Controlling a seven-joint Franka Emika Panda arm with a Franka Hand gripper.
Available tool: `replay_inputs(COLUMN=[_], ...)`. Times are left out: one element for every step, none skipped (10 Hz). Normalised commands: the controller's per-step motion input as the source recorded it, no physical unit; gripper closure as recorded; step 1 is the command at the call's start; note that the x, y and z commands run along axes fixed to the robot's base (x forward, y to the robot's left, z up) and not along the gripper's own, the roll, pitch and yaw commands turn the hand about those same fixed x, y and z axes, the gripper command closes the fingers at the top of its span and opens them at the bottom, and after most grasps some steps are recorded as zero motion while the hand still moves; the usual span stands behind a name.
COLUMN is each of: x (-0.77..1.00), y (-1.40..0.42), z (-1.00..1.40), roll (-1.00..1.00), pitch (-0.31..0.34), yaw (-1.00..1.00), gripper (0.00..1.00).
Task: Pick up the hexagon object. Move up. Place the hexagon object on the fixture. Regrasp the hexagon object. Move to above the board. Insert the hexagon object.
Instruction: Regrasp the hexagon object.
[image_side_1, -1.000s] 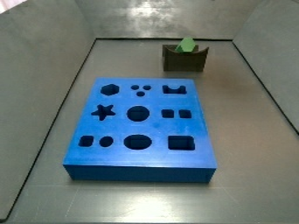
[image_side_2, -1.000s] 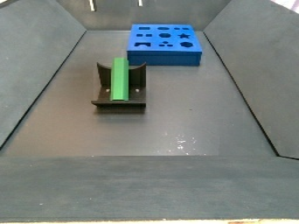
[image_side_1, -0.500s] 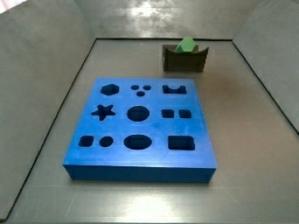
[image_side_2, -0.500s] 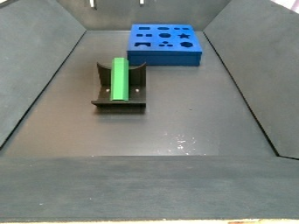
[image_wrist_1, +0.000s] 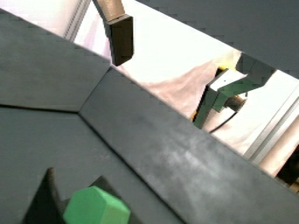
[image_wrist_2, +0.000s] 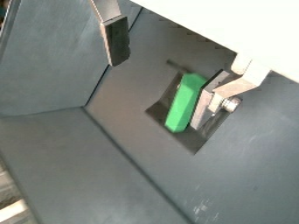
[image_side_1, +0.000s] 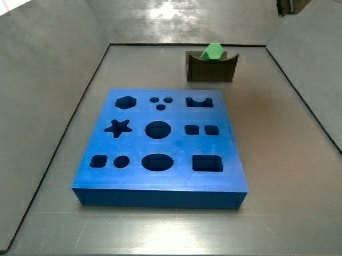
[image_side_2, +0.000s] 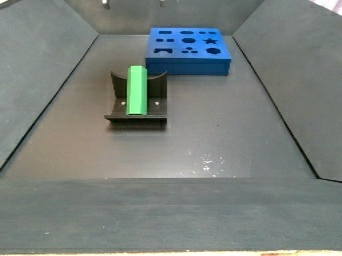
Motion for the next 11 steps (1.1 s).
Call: replay_inputs(x=[0.1,0.09,0.08,0.03,0.04,0.05,0.06,0.07,0.07,0.08,0.09], y=[-0.05,-0.03,-0.04,0.07,0.07,0.07,0.06,0.06,0.06,0.05,0.05], z=[-0.02,-0.01,-0.01,-1.0,-1.0,-1.0,-1.0,-1.0,-1.0,-1.0,-1.0], roll=[0.45,0.24,0.2,0.1,0.08,0.07,0.06,0.06,0.06,0.06,0.07], pitch=[0.136,0.093,0.07,0.03,0.012,-0.036,-0.056,-0.091,-0.098,-0.101,-0.097], yaw=[0.17,0.19,0.19,0.16,0.16,0.13,0.12,0.09,0.07,0.04,0.01], gripper=[0.0,0.0,0.0,0.0,0.0,0.0,0.0,0.0,0.0,0.0,0.0])
